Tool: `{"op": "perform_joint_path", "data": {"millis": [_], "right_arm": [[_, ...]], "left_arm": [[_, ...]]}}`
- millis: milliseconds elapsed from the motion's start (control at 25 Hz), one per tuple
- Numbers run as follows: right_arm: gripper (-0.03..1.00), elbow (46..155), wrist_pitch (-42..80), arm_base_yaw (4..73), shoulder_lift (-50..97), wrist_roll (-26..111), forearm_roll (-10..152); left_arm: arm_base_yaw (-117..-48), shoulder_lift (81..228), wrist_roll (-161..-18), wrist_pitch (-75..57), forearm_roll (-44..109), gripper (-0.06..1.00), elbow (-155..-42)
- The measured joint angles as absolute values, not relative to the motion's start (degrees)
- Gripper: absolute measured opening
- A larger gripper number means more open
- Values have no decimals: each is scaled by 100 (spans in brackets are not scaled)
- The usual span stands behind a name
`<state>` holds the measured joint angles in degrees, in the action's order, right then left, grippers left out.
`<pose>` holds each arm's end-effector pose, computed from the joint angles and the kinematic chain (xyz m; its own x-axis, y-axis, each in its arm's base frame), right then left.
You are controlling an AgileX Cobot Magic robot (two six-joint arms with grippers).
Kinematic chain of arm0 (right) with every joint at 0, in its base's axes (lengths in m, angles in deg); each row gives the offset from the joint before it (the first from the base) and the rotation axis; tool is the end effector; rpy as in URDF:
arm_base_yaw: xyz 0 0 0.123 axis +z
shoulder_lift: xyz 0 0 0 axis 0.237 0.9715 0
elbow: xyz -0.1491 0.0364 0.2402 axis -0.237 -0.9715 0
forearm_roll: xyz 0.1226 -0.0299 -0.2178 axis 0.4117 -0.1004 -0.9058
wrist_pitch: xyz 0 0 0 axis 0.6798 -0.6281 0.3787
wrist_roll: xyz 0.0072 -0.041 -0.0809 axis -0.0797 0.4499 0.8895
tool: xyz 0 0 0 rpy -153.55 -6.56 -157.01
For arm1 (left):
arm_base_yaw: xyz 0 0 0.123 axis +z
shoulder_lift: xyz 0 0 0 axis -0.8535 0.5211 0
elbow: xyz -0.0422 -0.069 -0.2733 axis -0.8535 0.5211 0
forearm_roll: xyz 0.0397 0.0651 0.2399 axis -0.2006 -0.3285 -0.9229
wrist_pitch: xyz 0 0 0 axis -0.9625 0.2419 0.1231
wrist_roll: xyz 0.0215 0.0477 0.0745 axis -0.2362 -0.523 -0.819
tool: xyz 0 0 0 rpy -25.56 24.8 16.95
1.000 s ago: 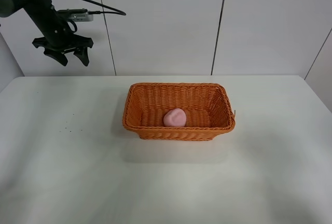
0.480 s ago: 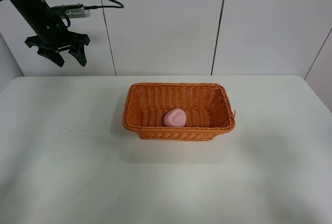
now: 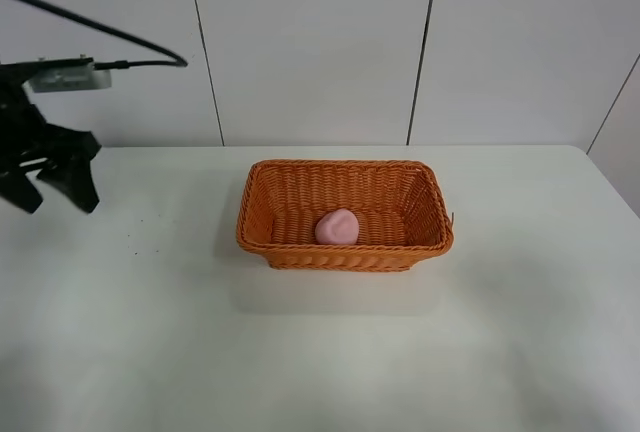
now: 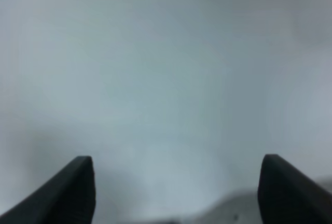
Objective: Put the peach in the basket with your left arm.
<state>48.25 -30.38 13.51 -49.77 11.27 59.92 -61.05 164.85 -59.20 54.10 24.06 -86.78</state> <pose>-0.0022 -0.0046 0.2776 -0.4167 0.1146 -0.9018 0.0970 0.9920 0.0812 0.2760 -0.0196 0.2943 -0.9734 0.0705 -0.2181 0.0895 0.9929 -0.0785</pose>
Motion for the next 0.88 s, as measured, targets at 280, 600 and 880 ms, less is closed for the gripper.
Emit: {"op": "perform_joint_path", "data": {"millis": [280, 600, 880], "right_arm": [[69, 4825, -3038, 1351, -4977, 1127, 5992], [69, 4825, -3038, 1351, -4977, 1127, 5992], [69, 4825, -3038, 1351, -4977, 1127, 5992]], "left_arm": [[-6105, 13856, -5925, 5397, 2406, 76, -6411], [-6105, 11092, -5951, 4745, 2406, 76, -4999], [-6105, 9335, -5951, 4754, 2385, 76, -4739]]}}
